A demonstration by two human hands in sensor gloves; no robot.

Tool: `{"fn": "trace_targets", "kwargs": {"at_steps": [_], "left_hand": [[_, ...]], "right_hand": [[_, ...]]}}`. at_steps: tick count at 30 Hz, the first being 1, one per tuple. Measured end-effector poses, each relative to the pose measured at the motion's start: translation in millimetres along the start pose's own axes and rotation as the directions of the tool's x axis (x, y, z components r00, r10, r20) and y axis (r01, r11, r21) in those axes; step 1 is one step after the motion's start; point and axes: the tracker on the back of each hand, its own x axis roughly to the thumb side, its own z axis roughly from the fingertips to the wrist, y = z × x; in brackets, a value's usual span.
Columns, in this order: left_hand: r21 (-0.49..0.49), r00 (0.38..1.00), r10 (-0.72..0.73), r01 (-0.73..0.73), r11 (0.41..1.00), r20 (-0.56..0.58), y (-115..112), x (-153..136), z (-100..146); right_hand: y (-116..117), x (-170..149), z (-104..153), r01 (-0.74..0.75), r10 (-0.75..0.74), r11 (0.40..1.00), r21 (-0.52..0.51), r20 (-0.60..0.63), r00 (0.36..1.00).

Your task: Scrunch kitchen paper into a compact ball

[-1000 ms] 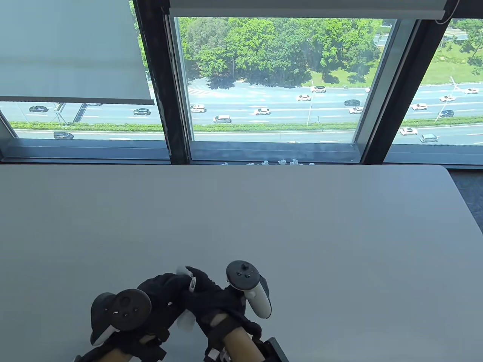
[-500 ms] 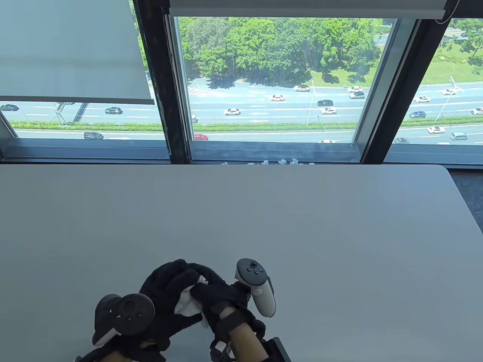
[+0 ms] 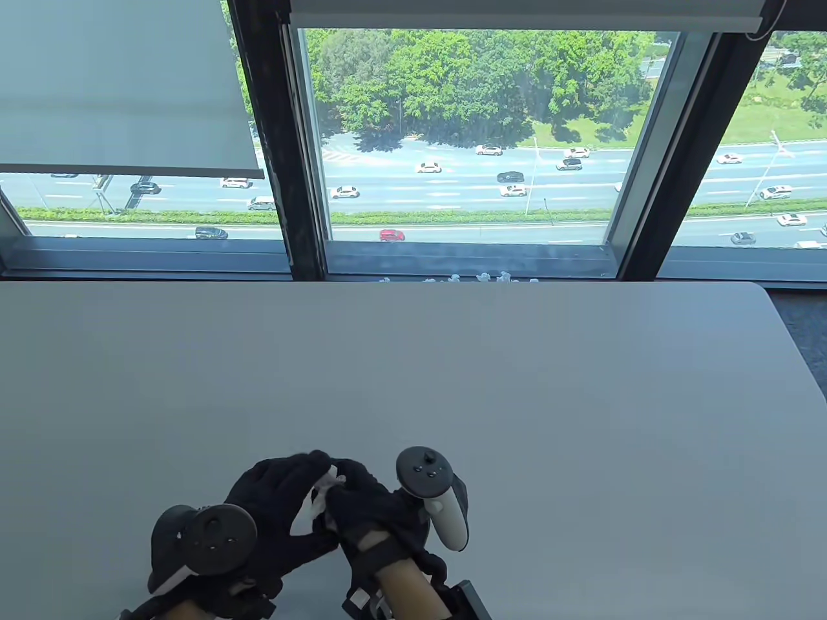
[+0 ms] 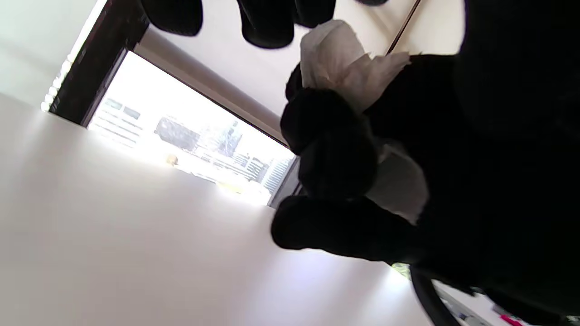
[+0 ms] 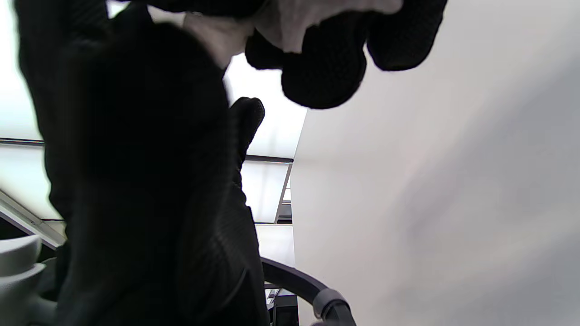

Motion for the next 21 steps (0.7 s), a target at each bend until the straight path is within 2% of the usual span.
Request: {"fn": "trace_targets", "kwargs": {"at_steps": [2,4,8,9,10,11,12,15,17,18,19,21], "left_hand": [[0.024,1.000,-0.021,0.021,0.999,-0.012,2,-1,0],[0.029,0.991,-0.133,0.134,0.991,-0.028,1,-1,1],[0.147,0.971,-0.215,0.229,0.962,-0.101,4,6,2],[0.157,0.962,-0.253,0.267,0.951,-0.107,7,6,2],[0.180,0.952,-0.278,0.299,0.937,-0.130,8,6,4],[0.230,0.939,-0.304,0.335,0.914,-0.163,9,6,6],[0.225,0.920,-0.345,0.381,0.897,-0.185,11,5,5],[0.202,0.915,-0.365,0.396,0.896,-0.172,6,7,3],[0.206,0.895,-0.416,0.443,0.873,-0.160,0,11,5],[0.169,0.898,-0.422,0.438,0.883,-0.127,0,10,3],[0.134,0.918,-0.381,0.393,0.910,-0.109,0,9,2],[0.078,0.977,-0.213,0.214,0.974,-0.015,-3,10,2]], "right_hand": [[1,-1,0,0.051,-0.051,0.998,0.028,0.005,0.999],[8,4,-3,0.063,-0.072,0.984,0.169,0.046,0.996],[16,6,-3,0.040,-0.059,0.971,0.236,0.073,0.996],[17,5,-1,0.076,-0.093,0.969,0.236,0.061,0.994],[18,5,1,0.105,-0.118,0.968,0.229,0.046,0.992],[16,6,4,0.091,-0.099,0.980,0.179,0.041,0.994],[15,8,5,0.029,-0.036,0.990,0.136,0.050,0.998],[25,12,4,-0.104,0.095,0.980,0.172,0.062,0.994],[28,12,5,-0.152,0.151,0.983,0.101,0.017,0.988],[26,10,6,-0.152,0.152,0.988,0.016,-0.011,0.988],[22,7,4,-0.115,0.115,0.993,0.011,-0.025,0.993],[9,2,3,-0.097,0.093,0.991,-0.091,-0.047,0.995]]}}
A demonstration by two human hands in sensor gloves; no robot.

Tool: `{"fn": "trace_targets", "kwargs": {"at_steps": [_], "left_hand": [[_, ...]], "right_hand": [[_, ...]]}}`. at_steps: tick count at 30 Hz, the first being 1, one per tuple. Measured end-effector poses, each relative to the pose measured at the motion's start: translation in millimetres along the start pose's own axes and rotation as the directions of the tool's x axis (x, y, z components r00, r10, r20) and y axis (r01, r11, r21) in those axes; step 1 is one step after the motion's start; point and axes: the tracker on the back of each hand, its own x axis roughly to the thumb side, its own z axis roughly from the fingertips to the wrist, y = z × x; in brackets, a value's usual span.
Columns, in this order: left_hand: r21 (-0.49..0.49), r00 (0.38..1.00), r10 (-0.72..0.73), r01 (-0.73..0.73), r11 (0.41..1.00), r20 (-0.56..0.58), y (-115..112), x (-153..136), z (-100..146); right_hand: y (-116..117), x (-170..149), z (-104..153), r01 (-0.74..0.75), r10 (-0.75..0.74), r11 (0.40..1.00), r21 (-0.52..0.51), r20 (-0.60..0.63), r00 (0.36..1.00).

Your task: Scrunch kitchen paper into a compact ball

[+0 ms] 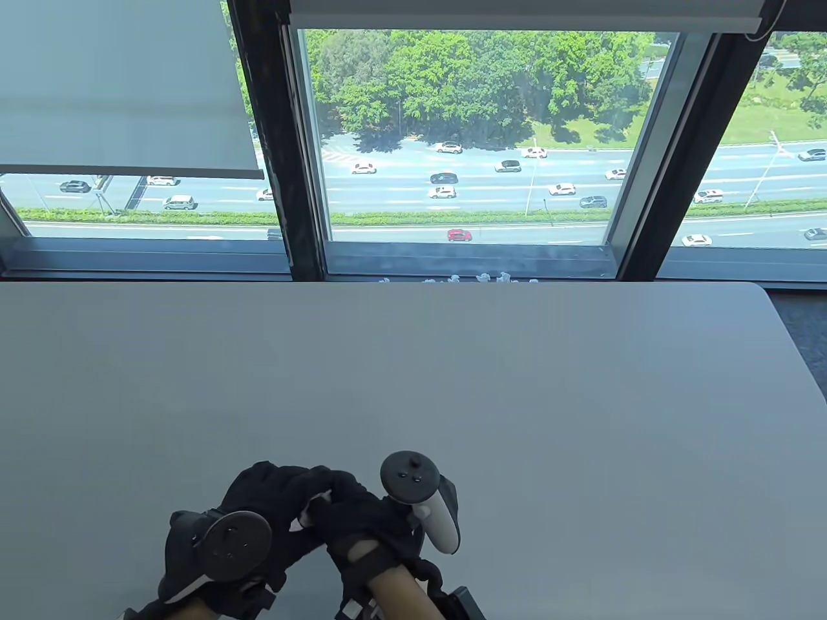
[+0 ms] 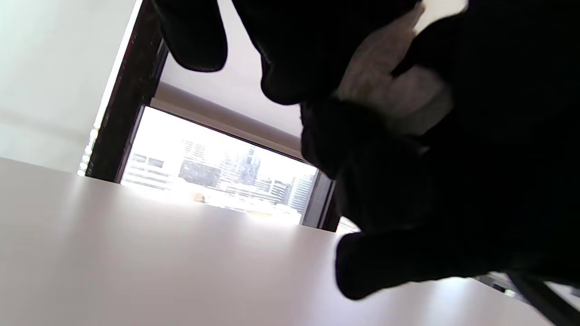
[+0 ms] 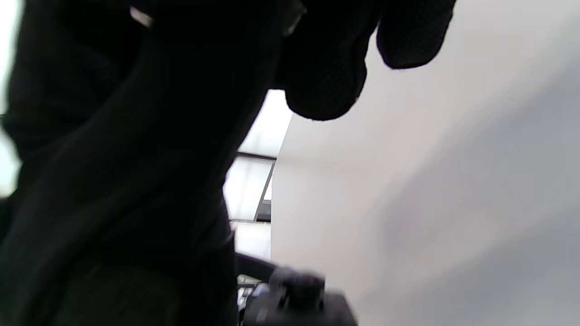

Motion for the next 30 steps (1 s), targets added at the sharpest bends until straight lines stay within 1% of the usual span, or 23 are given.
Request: {"fn": "trace_targets", "kwargs": {"at_steps": [1,2,4,6,7,9,11,13,14,16,17,18,19,20,21,22,23,24,25,27,28,29,30], "left_hand": [[-0.001,1.000,0.013,-0.013,1.000,-0.019,-2,0,0],[-0.005,0.999,-0.035,0.035,0.999,-0.006,0,0,0],[0.040,0.999,-0.042,0.043,0.998,-0.025,4,0,2],[0.084,0.996,-0.072,0.077,0.994,-0.056,6,-1,3],[0.108,0.990,-0.120,0.128,0.986,-0.080,8,-1,2],[0.122,0.994,-0.076,0.086,0.989,-0.084,14,-2,2],[0.172,0.983,-0.120,0.143,0.975,-0.137,18,-6,3],[0.160,0.975,-0.162,0.186,0.969,-0.155,18,-8,3],[0.148,0.977,-0.164,0.184,0.972,-0.138,14,-5,2],[0.125,0.973,-0.210,0.221,0.967,-0.095,8,4,2],[0.141,0.966,-0.243,0.254,0.957,-0.095,6,7,3],[0.138,0.944,-0.319,0.329,0.934,-0.088,6,8,3],[0.118,0.950,-0.302,0.310,0.943,-0.079,7,6,3],[0.070,0.982,-0.184,0.186,0.980,-0.038,4,2,2],[0.006,0.995,-0.102,0.102,0.995,-0.004,4,1,0],[-0.032,1.000,-0.019,0.020,0.999,0.009,3,0,0],[-0.013,1.000,-0.011,0.012,1.000,0.005,4,-1,0],[0.017,0.999,-0.052,0.052,0.998,-0.009,5,-1,1],[0.018,0.997,-0.083,0.083,0.996,-0.009,5,-1,1],[0.090,0.990,-0.127,0.132,0.987,-0.058,6,1,4],[0.112,0.992,-0.117,0.121,0.986,-0.049,9,2,4],[0.105,0.993,-0.110,0.113,0.988,-0.035,12,3,4],[0.139,0.992,-0.113,0.119,0.983,-0.049,14,2,6]], "right_hand": [[-3,-1,-2,0.007,-0.007,1.000,0.028,0.006,1.000],[-5,-1,-2,0.027,-0.028,0.998,0.055,0.024,0.999],[-3,1,-2,0.065,-0.070,0.992,0.109,0.043,0.997],[0,5,-1,0.089,-0.107,0.980,0.178,0.094,0.990],[0,8,1,0.086,-0.110,0.978,0.187,0.121,0.987],[0,7,1,0.055,-0.080,0.981,0.186,0.128,0.989],[0,7,5,0.127,-0.151,0.970,0.207,0.104,0.983],[0,7,4,0.087,-0.114,0.971,0.223,0.110,0.987],[4,9,3,0.020,-0.048,0.972,0.233,0.113,0.992],[12,10,0,-0.047,0.023,0.967,0.252,0.097,0.995],[13,9,1,-0.065,0.050,0.972,0.224,0.071,0.996],[13,8,1,-0.059,0.046,0.982,0.181,0.079,0.996],[11,7,0,-0.036,0.023,0.980,0.193,0.070,0.997],[6,6,-1,0.001,-0.011,0.984,0.177,0.060,0.998],[4,5,-1,0.032,-0.041,0.988,0.154,0.052,0.998],[1,4,-1,0.051,-0.060,0.987,0.154,0.052,0.997],[0,3,-1,0.055,-0.065,0.986,0.159,0.057,0.996],[-1,3,-2,0.078,-0.092,0.978,0.194,0.067,0.993],[0,4,-3,0.106,-0.129,0.964,0.245,0.080,0.988],[9,6,-5,0.135,-0.190,0.917,0.375,0.112,0.975],[10,6,-6,0.126,-0.187,0.909,0.398,0.116,0.975],[11,5,-6,0.128,-0.186,0.909,0.397,0.110,0.976],[11,6,-4,0.157,-0.216,0.900,0.406,0.103,0.971]]}}
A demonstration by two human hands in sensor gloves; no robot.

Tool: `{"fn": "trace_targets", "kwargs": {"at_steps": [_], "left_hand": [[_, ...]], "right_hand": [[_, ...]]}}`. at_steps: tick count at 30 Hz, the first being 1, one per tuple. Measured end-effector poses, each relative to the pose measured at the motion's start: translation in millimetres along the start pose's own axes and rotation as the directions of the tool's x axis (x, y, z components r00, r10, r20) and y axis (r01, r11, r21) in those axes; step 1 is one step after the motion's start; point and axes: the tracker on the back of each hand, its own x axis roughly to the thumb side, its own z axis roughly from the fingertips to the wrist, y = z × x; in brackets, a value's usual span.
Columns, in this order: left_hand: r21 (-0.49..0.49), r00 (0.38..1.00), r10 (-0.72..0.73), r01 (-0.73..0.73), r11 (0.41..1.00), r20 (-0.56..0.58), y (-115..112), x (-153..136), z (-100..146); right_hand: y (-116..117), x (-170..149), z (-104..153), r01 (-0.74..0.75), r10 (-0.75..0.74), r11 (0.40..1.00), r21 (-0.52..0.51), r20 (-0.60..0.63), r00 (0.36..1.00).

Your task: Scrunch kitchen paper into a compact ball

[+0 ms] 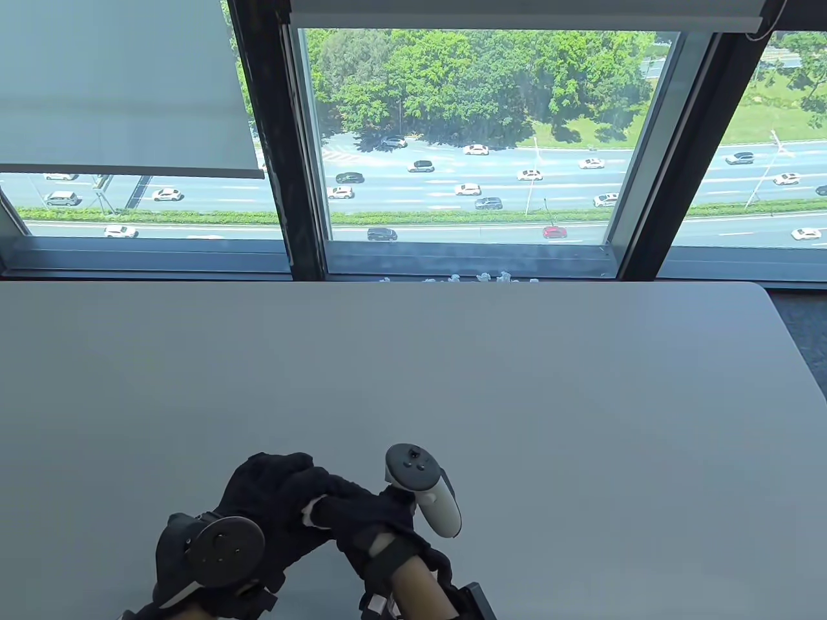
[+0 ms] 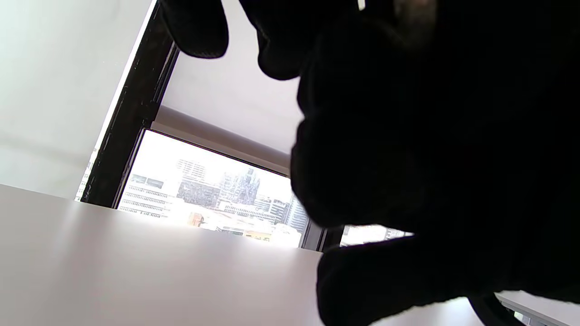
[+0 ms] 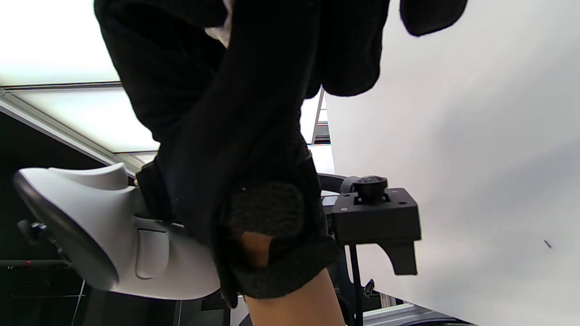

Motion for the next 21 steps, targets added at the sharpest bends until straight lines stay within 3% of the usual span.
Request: {"fn": "trace_targets", "kwargs": {"at_steps": [1,4,5,7,9,13,16,18,21], "left_hand": [[0.027,1.000,0.005,-0.004,1.000,-0.030,2,-2,-1],[0.027,0.998,0.014,-0.012,1.000,-0.068,5,-8,-2],[0.018,0.998,0.015,-0.014,1.000,-0.056,4,-8,-2],[0.014,0.999,-0.044,0.044,0.999,-0.027,-1,1,-1],[-0.005,0.988,-0.152,0.152,0.988,-0.001,-6,5,-1],[-0.190,0.993,0.107,-0.096,0.977,0.048,-16,-1,-4],[-0.104,0.999,0.022,-0.017,0.994,0.040,-8,-1,-2],[-0.039,1.000,-0.023,0.022,0.999,-0.002,-5,-2,-1],[0.002,0.999,-0.003,0.003,1.000,-0.040,1,-6,-2]], "right_hand": [[1,3,3,0.009,-0.009,1.000,-0.001,0.004,1.000],[-1,10,9,-0.223,0.220,0.966,-0.134,-0.039,0.975],[0,12,7,-0.269,0.266,0.957,-0.110,-0.038,0.963],[7,10,3,-0.282,0.276,0.956,-0.086,-0.071,0.958],[7,4,2,-0.277,0.259,0.945,-0.176,-0.119,0.959],[-9,0,4,-0.199,0.180,0.962,-0.189,-0.110,0.977],[-12,1,5,-0.133,0.125,0.979,-0.158,-0.058,0.990],[-8,2,2,-0.074,0.074,0.996,-0.046,-0.003,0.997],[-4,1,3,-0.077,0.076,0.996,-0.042,-0.032,0.997]]}}
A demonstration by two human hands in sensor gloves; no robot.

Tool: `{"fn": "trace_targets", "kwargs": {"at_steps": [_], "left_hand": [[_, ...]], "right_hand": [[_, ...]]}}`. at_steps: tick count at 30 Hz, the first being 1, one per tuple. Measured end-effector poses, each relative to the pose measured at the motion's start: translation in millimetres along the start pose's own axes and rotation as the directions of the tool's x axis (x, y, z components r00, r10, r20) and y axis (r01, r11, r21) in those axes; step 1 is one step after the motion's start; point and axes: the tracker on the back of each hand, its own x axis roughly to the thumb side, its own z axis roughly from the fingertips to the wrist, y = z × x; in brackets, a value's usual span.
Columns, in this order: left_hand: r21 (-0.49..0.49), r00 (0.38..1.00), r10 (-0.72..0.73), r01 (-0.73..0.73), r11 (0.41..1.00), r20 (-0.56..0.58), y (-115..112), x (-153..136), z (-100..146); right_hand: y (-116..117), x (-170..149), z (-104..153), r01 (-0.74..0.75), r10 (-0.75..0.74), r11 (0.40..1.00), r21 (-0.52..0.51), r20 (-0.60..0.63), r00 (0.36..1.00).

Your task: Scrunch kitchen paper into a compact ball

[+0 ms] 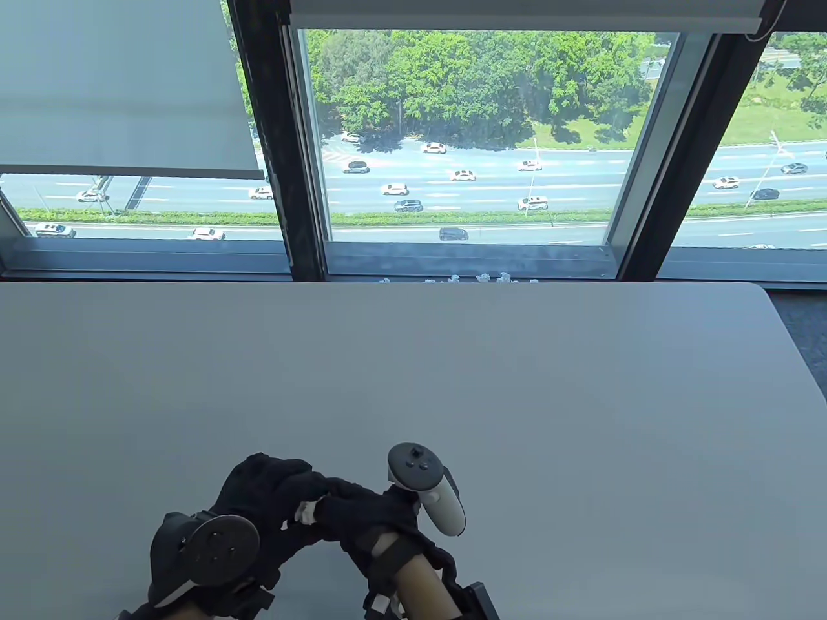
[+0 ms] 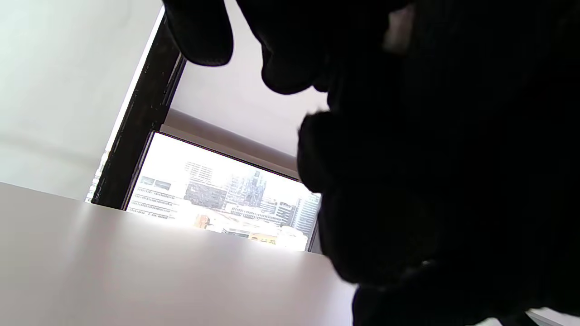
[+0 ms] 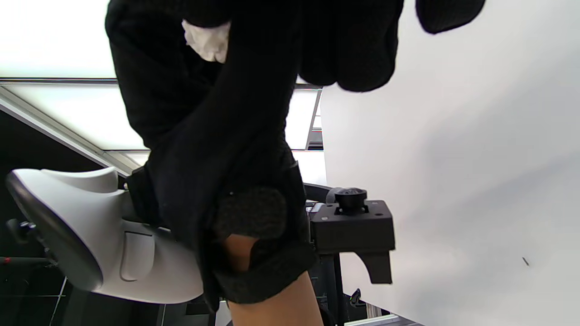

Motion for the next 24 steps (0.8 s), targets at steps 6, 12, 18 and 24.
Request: {"fn": "trace_targets", "kwargs": {"at_steps": [6,12,18,24], "left_hand": [[0.025,0.994,-0.097,0.098,0.995,-0.039,0,1,0],[-0.109,0.996,0.048,-0.040,0.993,0.071,-11,8,0],[-0.010,0.999,-0.027,0.027,1.000,0.027,-2,5,1],[0.025,0.997,-0.059,0.060,0.998,-0.039,3,-3,0]], "right_hand": [[12,18,5,-0.302,0.301,0.948,-0.101,-0.019,0.953],[2,8,4,-0.333,0.303,0.901,-0.278,-0.145,0.942],[1,4,-2,-0.161,0.161,0.984,-0.072,-0.005,0.987],[-10,9,10,-0.184,0.182,0.975,-0.127,-0.028,0.983]]}}
